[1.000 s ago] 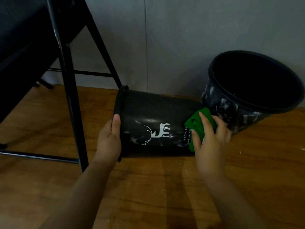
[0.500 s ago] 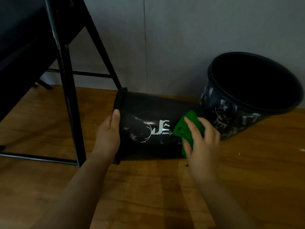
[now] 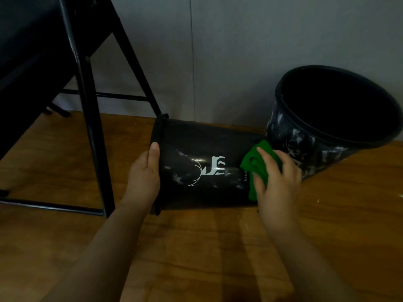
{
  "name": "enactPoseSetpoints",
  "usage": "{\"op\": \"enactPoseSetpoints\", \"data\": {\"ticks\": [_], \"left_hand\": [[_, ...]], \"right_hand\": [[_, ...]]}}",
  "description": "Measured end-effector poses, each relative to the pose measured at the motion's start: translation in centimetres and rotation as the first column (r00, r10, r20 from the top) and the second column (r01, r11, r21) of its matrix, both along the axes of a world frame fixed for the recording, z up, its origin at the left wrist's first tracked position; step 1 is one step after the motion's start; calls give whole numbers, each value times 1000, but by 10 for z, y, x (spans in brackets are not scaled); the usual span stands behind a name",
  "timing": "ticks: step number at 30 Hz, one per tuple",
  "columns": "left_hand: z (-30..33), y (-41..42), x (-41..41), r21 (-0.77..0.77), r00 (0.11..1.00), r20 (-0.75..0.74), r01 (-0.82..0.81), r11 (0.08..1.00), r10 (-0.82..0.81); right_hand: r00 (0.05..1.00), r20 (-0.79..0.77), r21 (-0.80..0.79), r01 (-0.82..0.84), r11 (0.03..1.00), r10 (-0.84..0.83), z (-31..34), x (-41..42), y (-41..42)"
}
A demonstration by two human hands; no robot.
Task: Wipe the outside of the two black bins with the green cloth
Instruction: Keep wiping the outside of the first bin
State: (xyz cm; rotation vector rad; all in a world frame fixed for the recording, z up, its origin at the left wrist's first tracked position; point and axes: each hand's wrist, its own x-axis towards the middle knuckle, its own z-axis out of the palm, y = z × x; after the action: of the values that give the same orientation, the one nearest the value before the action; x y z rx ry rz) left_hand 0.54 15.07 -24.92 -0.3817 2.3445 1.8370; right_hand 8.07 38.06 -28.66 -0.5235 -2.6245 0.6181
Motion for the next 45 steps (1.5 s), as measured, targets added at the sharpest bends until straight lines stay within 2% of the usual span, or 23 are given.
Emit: {"op": "enactPoseSetpoints", "data": {"ticks": [3,5,7,9,13,15,19,21,25,27,32,33,36,38,42,45], "left_hand": [[1,2,1,11,1000,-5,-18,1000,19],[2,2,2,8,1000,-9,-22,1000,22],[2,2,2,1,1000,-9,-17,1000,17],[1,1,2,-6,1000,0,-13,1000,13],[-2,-1,0,5,999,25,-25,1000,25],[-3,0,1,5,999,28,-29,1000,29],[-1,1,1,9,999,33,-35,999,35],[1,1,1,9,999,27,-30,999,30],[2,2,1,11,999,16,-29,1000,29],[2,3,0,16,999,12,-32,999,31],[2,2,0,18,1000,14,-19,1000,19],[2,2,0,17,1000,11,-18,1000,17],[4,3,0,17,1000,2,-21,1000,21],[4,3,0,16,1000,-1,-19,1000,19],[4,1,-2,-5,1000,12,-10,1000,10],[4,3,-3,24,999,36,2,1000,-3]], "right_hand": [[992,-25,-68,122,990,-124,2,-2,-4],[999,-25,-47,39,998,-40,4,0,-17],[992,-4,23,-124,992,124,5,1,-21],[985,21,59,-172,983,171,5,-1,-10],[993,-22,-55,113,992,-115,0,-3,8],[990,-26,-48,141,989,-142,0,-1,-4],[989,15,11,-147,989,147,4,3,-28],[982,27,42,-188,981,187,4,2,-18],[993,-30,-131,113,985,-118,-4,3,7],[985,-48,-132,160,978,-168,-5,5,0],[989,-17,30,-143,989,144,-5,10,-16],[991,0,27,-135,991,135,-5,9,-10],[997,-28,-87,67,994,-70,-5,4,1],[988,-55,-114,134,984,-141,-4,4,-8],[995,-53,-6,-90,996,90,-7,9,-22],[995,-43,-16,-87,996,87,-7,6,-13]]}}
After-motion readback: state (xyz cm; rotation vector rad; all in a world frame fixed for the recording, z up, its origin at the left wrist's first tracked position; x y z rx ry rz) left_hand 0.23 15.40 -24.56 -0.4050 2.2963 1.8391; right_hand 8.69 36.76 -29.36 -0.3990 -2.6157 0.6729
